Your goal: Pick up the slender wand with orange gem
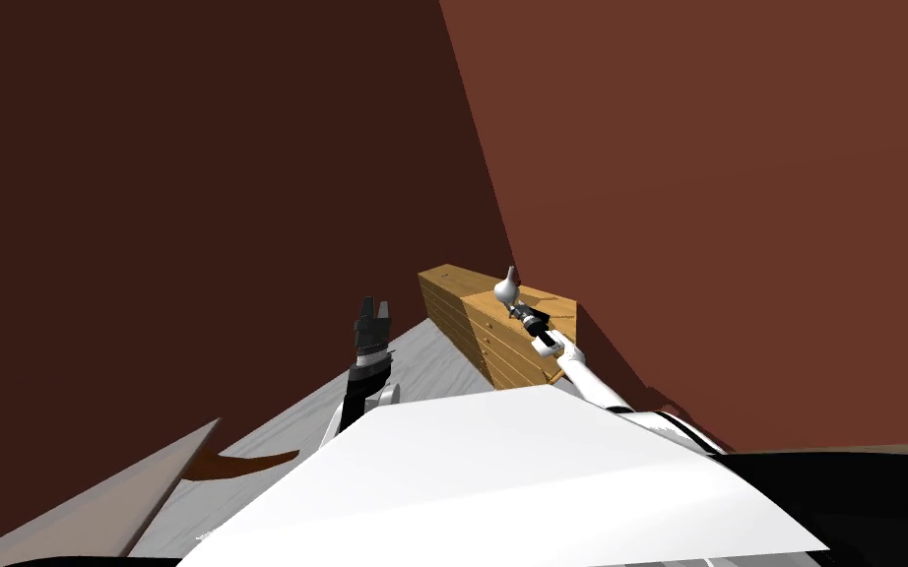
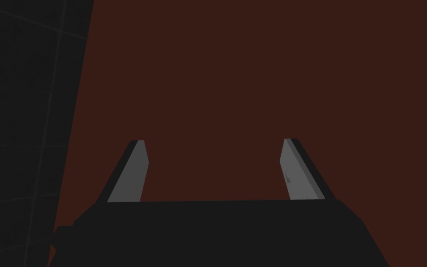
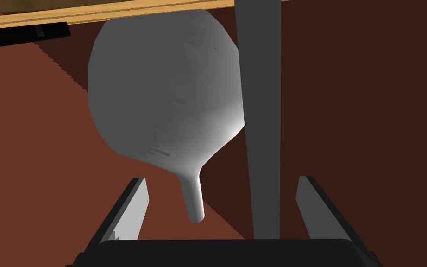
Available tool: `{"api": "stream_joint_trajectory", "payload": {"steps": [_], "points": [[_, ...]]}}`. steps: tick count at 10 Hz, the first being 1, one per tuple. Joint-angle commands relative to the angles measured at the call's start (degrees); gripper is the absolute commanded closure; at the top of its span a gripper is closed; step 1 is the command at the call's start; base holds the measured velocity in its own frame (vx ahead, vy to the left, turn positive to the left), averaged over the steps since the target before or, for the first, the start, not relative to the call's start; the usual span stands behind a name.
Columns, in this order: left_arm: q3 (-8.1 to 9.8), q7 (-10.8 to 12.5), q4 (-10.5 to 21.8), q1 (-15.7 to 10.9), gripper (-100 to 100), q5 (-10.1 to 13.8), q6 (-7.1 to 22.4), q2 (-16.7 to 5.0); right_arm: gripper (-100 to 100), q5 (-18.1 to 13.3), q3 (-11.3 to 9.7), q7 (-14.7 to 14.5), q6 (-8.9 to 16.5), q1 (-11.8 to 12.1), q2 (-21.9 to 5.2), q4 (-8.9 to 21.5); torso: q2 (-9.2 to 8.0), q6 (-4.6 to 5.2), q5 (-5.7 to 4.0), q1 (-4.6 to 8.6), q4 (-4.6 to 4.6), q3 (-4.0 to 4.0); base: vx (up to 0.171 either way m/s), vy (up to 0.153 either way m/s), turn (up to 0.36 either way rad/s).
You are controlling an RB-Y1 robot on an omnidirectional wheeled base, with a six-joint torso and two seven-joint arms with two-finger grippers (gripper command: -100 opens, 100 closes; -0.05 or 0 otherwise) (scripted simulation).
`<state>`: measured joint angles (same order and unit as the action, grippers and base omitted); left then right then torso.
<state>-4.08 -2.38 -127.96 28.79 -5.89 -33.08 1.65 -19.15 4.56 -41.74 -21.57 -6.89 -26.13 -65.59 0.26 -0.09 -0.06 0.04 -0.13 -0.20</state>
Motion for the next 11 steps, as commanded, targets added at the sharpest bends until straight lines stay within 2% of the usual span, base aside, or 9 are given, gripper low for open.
{"api": "stream_joint_trajectory", "payload": {"steps": [1,2,4,5,7,9,10,11], "points": [[0.0,0.0,0.0,0.0,0,0.0,0.0,0.0,-100,1.1,-0.9,0.0,-2.6,-2.9,-2.4,2.9,0.0,0.0,0.0,0.0,0.0,0.0,-0.02,0.113,-0.217],[-0.01,0.0,0.0,0.0,0,0.0,0.0,0.0,-100,1.1,-0.9,0.0,-2.6,-4.4,-2.4,4.5,-0.02,-0.07,0.04,-0.18,0.01,0.02,-0.003,0.066,0.017],[-0.01,0.0,0.0,0.0,0,0.0,0.0,0.0,-100,1.1,-0.9,0.0,-2.6,-4.4,-2.4,8.3,0.08,-0.07,-0.02,0.09,-0.02,-0.04,0.009,0.001,0.023],[0.0,0.0,0.0,0.0,0,0.0,0.0,0.0,-100,3.5,-3.3,0.2,-5.8,-7.2,-5.1,10.1,0.07,-0.05,-0.05,0.22,-0.02,-0.04,-0.002,0.059,-0.348],[-0.01,0.0,0.0,0.0,0,0.0,0.0,0.0,-100,3.5,-3.3,0.2,-5.8,-10.2,-6.2,13.7,-0.01,-0.01,0.04,-0.1,0.02,0.02,-0.011,0.088,-0.087],[-0.01,0.0,0.0,0.0,0,0.0,0.0,0.0,-100,3.5,-3.3,0.2,-5.8,-10.2,-6.2,16.4,0.02,-0.07,-0.02,0.12,0.0,-0.01,-0.002,0.005,0.015],[0.0,0.0,0.0,0.0,0,0.0,0.0,0.0,-100,5.8,-5.8,0.3,-9.0,-13.3,-9.0,19.0,0.06,-0.06,-0.05,0.23,-0.01,-0.03,-0.001,0.068,-0.366],[0.0,0.0,0.0,0.0,0,0.0,0.0,0.0,-100,5.8,-5.8,0.3,-9.0,-14.7,-10.0,20.2,0.04,0.03,0.0,0.03,0.0,-0.02,-0.027,0.114,-0.187]]}}
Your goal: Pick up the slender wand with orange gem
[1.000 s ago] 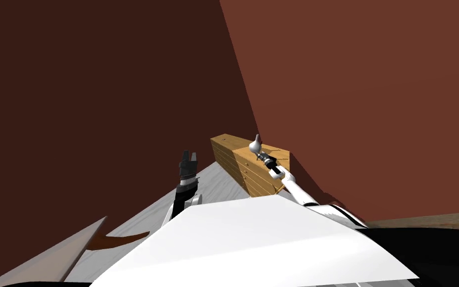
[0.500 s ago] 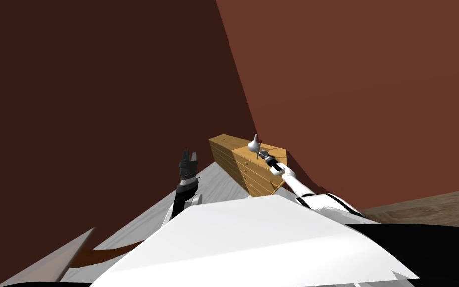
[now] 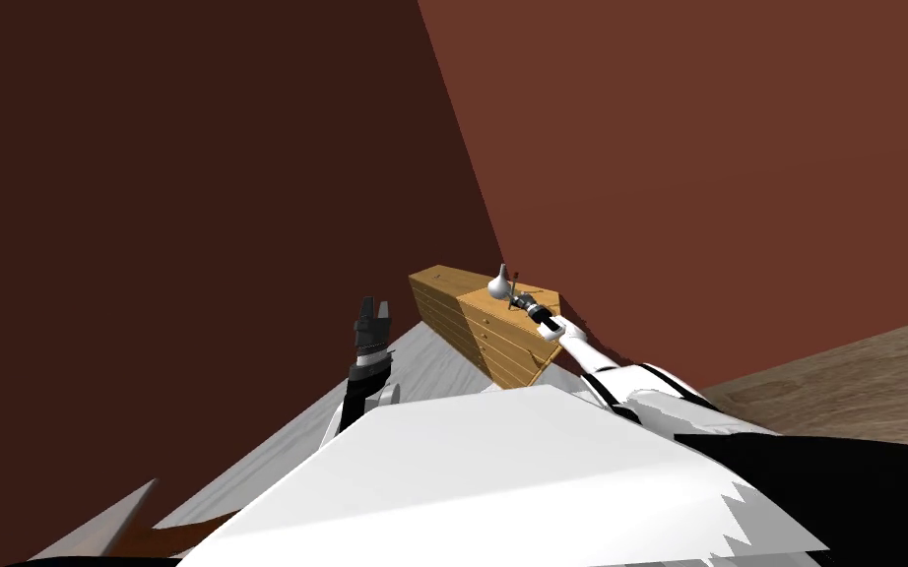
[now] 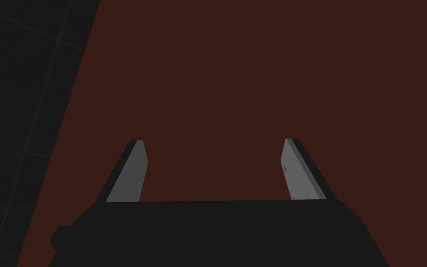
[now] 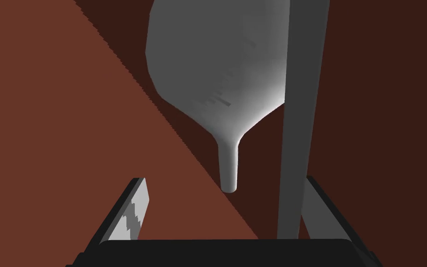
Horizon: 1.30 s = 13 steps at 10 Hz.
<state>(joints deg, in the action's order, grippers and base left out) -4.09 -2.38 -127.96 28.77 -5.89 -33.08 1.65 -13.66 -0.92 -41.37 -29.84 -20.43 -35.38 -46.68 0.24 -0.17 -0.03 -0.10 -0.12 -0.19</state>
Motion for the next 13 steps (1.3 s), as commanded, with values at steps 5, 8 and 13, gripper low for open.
{"api": "stream_joint_trajectory", "payload": {"steps": [5,8,13], "points": [[0.01,0.0,0.0,0.0,0,0.0,0.0,0.0,-100,2.7,-2.7,0.1,-4.0,-6.2,-4.6,8.6,0.04,0.15,-0.03,0.17,0.0,-0.02,-0.009,0.05,-0.091],[0.01,0.0,0.0,0.0,0,0.0,0.0,0.0,-100,2.6,-2.8,0.1,-4.6,-8.8,-4.5,14.4,-0.02,0.11,-0.05,0.37,0.03,0.03,-0.007,0.02,0.012],[0.01,0.0,0.0,0.0,0,0.0,0.0,0.0,100,2.5,-2.8,0.0,-4.6,-8.8,-4.6,14.7,0.04,0.0,-0.12,0.36,-0.01,-0.02,0.0,-0.002,-0.004]]}}
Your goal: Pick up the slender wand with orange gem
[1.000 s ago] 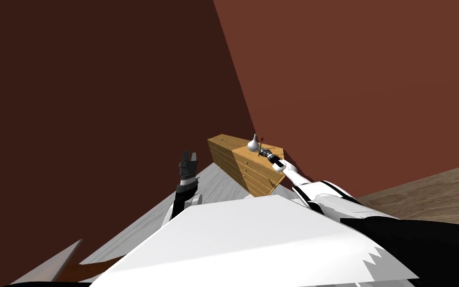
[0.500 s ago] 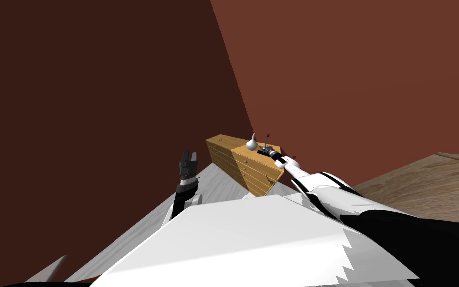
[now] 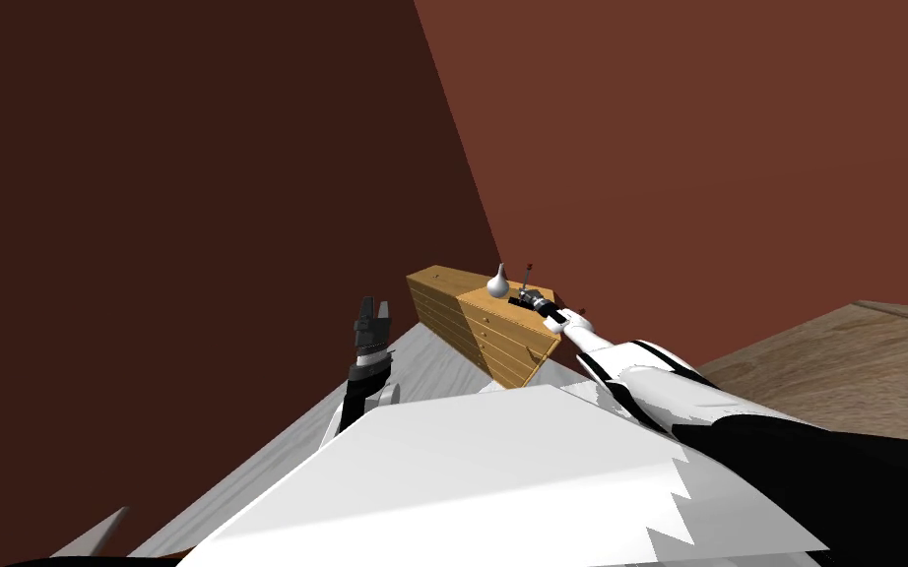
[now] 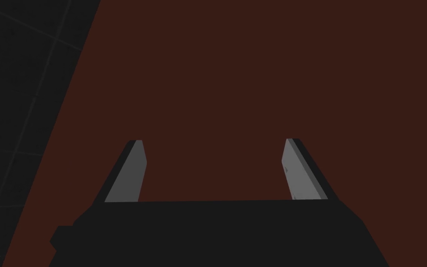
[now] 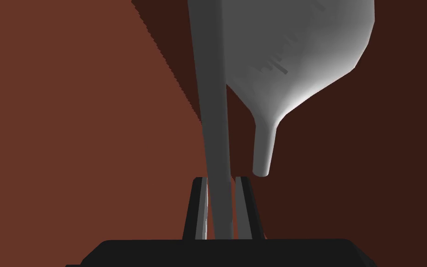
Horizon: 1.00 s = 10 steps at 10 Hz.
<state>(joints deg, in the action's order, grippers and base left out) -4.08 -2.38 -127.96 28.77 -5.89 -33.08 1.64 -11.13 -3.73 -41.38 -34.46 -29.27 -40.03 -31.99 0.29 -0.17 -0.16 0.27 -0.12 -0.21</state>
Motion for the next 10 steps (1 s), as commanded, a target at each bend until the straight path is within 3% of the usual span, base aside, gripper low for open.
{"api": "stream_joint_trajectory", "payload": {"steps": [1,2,3,4,5,6,7,9,10], "points": [[0.0,0.0,0.0,0.0,0,0.0,0.0,0.0,0,0.0,0.0,0.0,0.0,0.0,0.0,0.0,0.0,0.0,0.0,0.0,0.0,0.0,0.0,0.0,0.0],[0.0,0.0,0.0,0.0,0,0.0,0.0,0.0,100,-2.2,2.5,-0.1,2.9,2.9,2.9,-2.9,0.0,0.0,0.0,0.01,0.0,0.0,0.013,-0.087,0.337],[0.0,0.0,0.0,0.0,0,0.0,0.0,0.0,100,-2.2,2.5,-0.1,3.8,3.9,3.9,-3.4,0.12,-0.26,-0.11,0.21,-0.07,-0.09,0.03,-0.112,0.258],[0.01,0.0,0.0,0.0,0,0.0,0.0,0.0,100,-2.2,2.5,-0.1,3.9,6.4,3.9,-8.7,0.2,-0.09,-0.16,0.33,-0.1,-0.14,0.019,-0.065,-0.022],[0.01,0.0,0.0,0.0,0,0.0,0.0,0.0,100,-2.2,2.5,-0.1,3.9,6.4,3.9,-8.7,0.14,0.05,-0.1,0.3,-0.04,-0.09,0.004,-0.021,-0.067],[0.0,0.0,0.0,0.0,0,0.0,0.0,0.0,100,-4.5,4.9,-0.2,7.1,9.4,6.7,-12.2,0.07,0.04,-0.07,0.2,-0.02,-0.04,0.008,-0.068,0.268],[0.0,0.0,0.0,0.0,0,0.0,0.0,0.0,100,-4.5,4.9,-0.2,7.1,9.8,7.7,-11.3,0.12,-0.16,-0.13,0.27,-0.06,-0.09,0.013,-0.108,0.234],[0.01,0.0,0.0,0.0,0,0.0,0.0,0.0,100,-4.5,4.9,-0.2,7.1,12.2,7.7,-13.6,0.14,0.08,-0.17,0.35,-0.1,-0.12,0.015,-0.04,0.003],[0.0,0.0,0.0,0.0,0,0.0,0.0,0.0,100,-4.5,4.9,-0.2,7.1,12.2,7.7,-14.6,0.06,0.21,-0.28,0.29,-0.28,-0.16,-0.001,0.011,-0.028]]}}
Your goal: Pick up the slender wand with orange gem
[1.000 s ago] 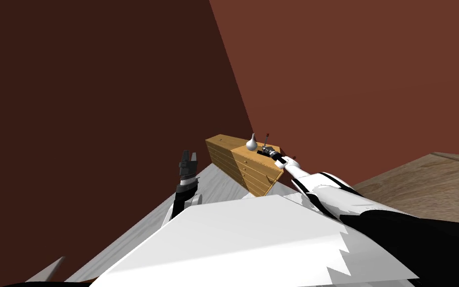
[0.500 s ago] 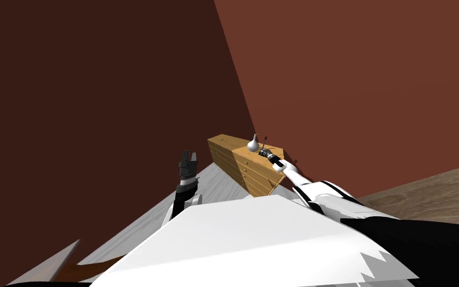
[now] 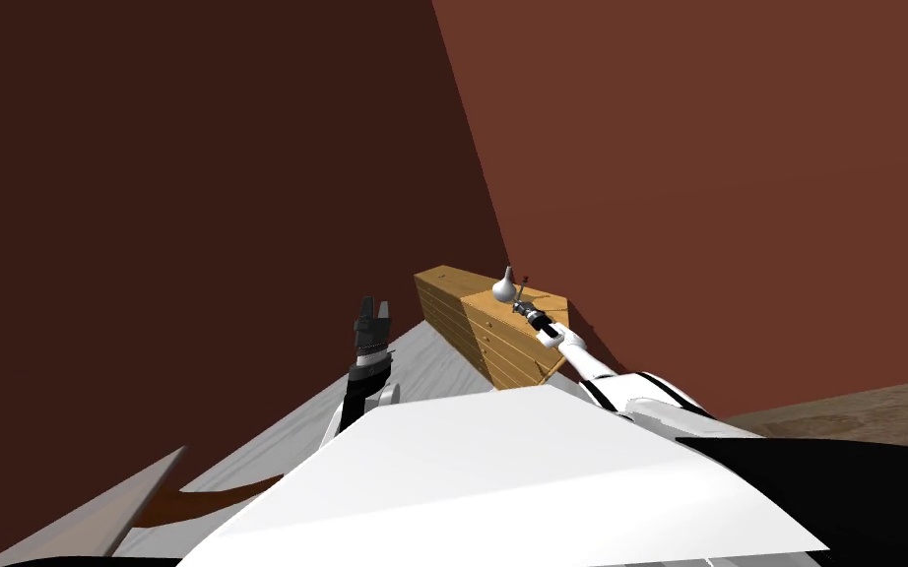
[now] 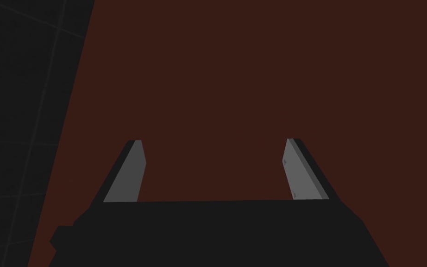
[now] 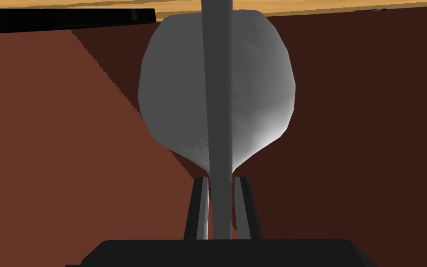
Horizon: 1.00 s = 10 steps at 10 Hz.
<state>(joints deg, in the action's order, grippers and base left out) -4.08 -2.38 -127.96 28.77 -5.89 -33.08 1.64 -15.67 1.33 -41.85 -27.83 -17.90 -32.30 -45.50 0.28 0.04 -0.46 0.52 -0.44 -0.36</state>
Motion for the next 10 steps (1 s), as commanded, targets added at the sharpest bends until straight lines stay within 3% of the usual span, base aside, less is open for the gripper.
{"api": "stream_joint_trajectory", "payload": {"steps": [1,2,3,4,6,7,10], "points": [[0.0,0.0,0.0,0.0,0,0.0,0.0,0.0,100,0.0,-0.1,0.3,0.5,0.8,0.0,-2.9,0.0,0.0,0.0,0.0,0.0,0.0,-0.012,0.016,-0.013],[0.0,0.0,0.0,0.0,0,0.0,0.0,0.0,100,0.0,-0.1,0.3,0.5,0.8,0.0,-3.5,-0.02,-0.06,0.02,-0.05,0.03,0.02,-0.008,0.009,0.012],[0.0,0.0,0.0,0.0,0,0.0,0.0,0.0,100,-2.3,2.3,0.1,3.2,3.8,3.0,-5.8,-0.03,-0.05,0.03,-0.06,0.03,0.03,0.002,-0.091,0.31],[0.0,0.0,0.0,0.0,0,0.0,0.0,0.0,100,-2.3,2.3,0.1,3.7,5.7,3.8,-8.1,0.04,-0.2,-0.06,0.21,-0.03,-0.04,0.007,-0.121,0.227],[0.01,0.0,0.0,0.0,0,0.0,0.0,0.0,100,-2.3,2.3,0.1,3.7,6.6,3.8,-11.7,0.17,-0.07,-0.12,0.25,-0.15,-0.16,0.005,-0.036,-0.018],[0.0,0.0,0.0,0.0,0,0.0,0.0,0.0,100,-4.7,4.7,0.0,6.5,8.8,6.7,-13.2,0.18,-0.08,-0.07,0.07,-0.14,-0.16,0.021,-0.072,0.256],[0.0,0.0,0.0,0.0,0,0.0,0.0,0.0,100,-4.7,4.7,0.0,6.9,12.3,7.6,-16.7,0.59,-0.28,-0.51,0.19,-0.77,-0.68,0.007,-0.058,0.084]]}}
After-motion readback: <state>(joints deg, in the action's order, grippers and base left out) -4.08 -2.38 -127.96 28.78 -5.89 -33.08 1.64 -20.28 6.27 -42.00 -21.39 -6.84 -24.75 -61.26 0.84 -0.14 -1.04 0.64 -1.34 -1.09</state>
